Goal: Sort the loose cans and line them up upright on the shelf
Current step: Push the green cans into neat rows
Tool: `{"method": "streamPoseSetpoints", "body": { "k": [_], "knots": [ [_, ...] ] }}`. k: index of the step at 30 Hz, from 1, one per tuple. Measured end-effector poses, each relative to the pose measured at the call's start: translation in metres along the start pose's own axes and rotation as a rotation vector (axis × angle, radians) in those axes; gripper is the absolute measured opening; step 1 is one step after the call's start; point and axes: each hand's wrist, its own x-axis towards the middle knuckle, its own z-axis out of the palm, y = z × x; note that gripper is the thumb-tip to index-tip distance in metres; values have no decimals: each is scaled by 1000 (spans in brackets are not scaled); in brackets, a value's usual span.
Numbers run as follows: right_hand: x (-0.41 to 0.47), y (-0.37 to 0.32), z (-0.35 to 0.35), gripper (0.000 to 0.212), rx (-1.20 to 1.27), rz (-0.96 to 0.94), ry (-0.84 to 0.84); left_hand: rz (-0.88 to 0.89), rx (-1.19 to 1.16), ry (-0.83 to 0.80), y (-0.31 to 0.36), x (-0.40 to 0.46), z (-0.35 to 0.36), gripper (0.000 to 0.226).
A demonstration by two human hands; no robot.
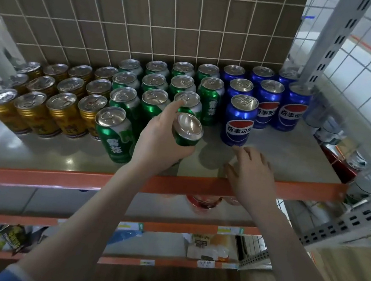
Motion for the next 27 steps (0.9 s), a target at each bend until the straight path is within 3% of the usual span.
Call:
{"method": "streamPoseSetpoints", "body": {
  "k": [8, 13, 19, 23, 27],
  "knots": [
    [8, -2, 6, 42, 87, 34, -91, 45, -109, 52, -17, -17, 27, 75],
    [13, 0, 3, 41, 82, 64, -139, 3, -76, -63, -23, -14, 32, 80],
    [15, 6, 0, 42, 64, 98, -159, 32, 16, -205, -23, -5, 26, 80],
    [15, 9, -2, 39, 55, 127, -192, 89, 197, -269, -22, 0, 26, 80],
    [15, 10, -2, 39, 34, 129, -218, 116, 182, -365, -23, 6, 19, 84]
  ]
}}
